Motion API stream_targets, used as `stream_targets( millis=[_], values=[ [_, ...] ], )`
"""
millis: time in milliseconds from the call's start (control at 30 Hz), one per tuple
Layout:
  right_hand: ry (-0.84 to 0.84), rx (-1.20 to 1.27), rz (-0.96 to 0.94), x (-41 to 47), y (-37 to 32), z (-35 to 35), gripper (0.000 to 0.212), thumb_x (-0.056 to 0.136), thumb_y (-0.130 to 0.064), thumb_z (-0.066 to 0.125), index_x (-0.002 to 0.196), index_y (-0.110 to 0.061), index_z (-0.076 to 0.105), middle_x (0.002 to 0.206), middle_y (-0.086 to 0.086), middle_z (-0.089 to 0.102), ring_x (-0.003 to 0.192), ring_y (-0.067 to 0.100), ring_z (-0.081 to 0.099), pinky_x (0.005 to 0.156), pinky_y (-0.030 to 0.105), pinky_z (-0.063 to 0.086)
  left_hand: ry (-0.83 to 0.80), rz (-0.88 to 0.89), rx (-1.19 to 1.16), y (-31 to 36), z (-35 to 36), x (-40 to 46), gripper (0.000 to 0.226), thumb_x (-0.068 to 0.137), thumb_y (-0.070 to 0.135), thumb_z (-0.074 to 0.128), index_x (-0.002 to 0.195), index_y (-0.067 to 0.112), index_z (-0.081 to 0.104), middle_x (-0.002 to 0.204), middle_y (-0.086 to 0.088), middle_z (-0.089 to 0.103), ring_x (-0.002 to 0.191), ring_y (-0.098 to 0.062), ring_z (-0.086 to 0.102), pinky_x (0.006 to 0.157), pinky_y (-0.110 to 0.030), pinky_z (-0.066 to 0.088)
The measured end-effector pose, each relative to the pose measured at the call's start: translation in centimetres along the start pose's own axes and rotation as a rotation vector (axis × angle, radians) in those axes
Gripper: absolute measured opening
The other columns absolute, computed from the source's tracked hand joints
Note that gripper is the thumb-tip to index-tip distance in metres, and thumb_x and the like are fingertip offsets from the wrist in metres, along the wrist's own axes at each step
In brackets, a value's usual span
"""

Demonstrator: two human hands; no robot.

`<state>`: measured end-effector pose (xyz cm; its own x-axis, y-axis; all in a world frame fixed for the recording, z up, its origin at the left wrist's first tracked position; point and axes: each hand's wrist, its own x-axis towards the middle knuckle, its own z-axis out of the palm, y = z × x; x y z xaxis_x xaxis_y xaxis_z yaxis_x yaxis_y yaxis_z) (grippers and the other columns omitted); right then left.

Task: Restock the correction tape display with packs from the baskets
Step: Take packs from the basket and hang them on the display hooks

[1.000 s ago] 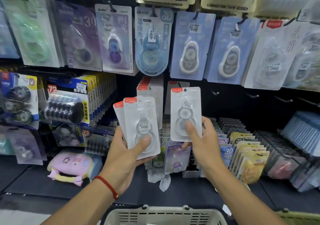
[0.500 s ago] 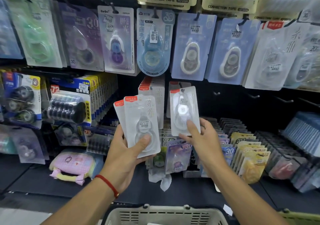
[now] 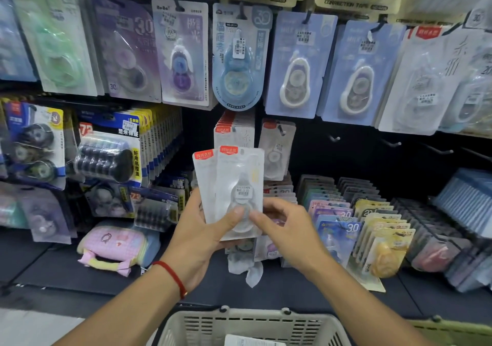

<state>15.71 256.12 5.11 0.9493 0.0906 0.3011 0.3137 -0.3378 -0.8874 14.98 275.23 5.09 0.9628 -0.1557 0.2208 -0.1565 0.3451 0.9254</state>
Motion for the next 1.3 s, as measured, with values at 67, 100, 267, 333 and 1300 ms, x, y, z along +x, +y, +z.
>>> stream_targets(
  millis=[67,100,267,333,1300],
  values=[
    [0.099,0.104,0.018,0.2,0.0,-0.3,0.017,0.096,-0.039,0.07,0.11,-0.028,0.07,0.103,-0.007,0.079,0.082,0.008,0.074,0.063,0.033,0.061,0.033,-0.013,0.007,0.1,-0.2,0.1,0.051,0.093,0.013,0.078,0.136,0.029,0.058,0.129,-0.007,0.074,0.113,-0.034,0.075,0.087,-0.061,0.062],
    [0.158,0.136,0.023,0.3,-0.1,-0.4,0.02,0.096,-0.04,0.067,0.108,-0.025,0.066,0.099,-0.001,0.079,0.07,0.011,0.071,0.058,0.036,0.057,0.055,-0.024,0.011,0.1,-0.3,0.1,0.049,0.094,0.01,0.076,0.136,0.029,0.058,0.128,-0.007,0.075,0.112,-0.034,0.075,0.089,-0.063,0.061],
    [0.335,0.193,0.011,0.6,-0.1,-1.7,0.012,0.109,-0.033,0.054,0.115,-0.023,0.053,0.09,0.01,0.073,0.048,0.021,0.058,0.05,0.031,0.048,0.086,-0.045,0.024,-0.1,-0.6,0.2,0.053,0.093,-0.006,0.071,0.132,0.028,0.059,0.123,-0.007,0.077,0.107,-0.031,0.077,0.083,-0.056,0.065],
    [0.351,0.199,0.042,0.7,-0.2,-2.0,0.019,0.108,-0.038,0.054,0.12,-0.024,0.053,0.089,0.008,0.072,0.047,0.018,0.055,0.046,0.025,0.045,0.091,-0.046,0.027,-0.1,-0.5,0.3,0.053,0.092,-0.007,0.072,0.131,0.028,0.061,0.121,-0.006,0.077,0.106,-0.03,0.077,0.08,-0.052,0.066],
    [0.23,0.243,0.032,0.6,0.4,-1.1,0.019,0.104,-0.031,0.066,0.118,-0.02,0.061,0.102,0.002,0.079,0.075,0.023,0.076,0.06,0.042,0.063,-0.053,-0.095,0.136,-0.1,1.7,-0.2,0.065,0.097,-0.005,0.068,0.145,0.034,0.05,0.132,0.004,0.069,0.12,-0.018,0.07,0.091,-0.048,0.064]
  ],
)
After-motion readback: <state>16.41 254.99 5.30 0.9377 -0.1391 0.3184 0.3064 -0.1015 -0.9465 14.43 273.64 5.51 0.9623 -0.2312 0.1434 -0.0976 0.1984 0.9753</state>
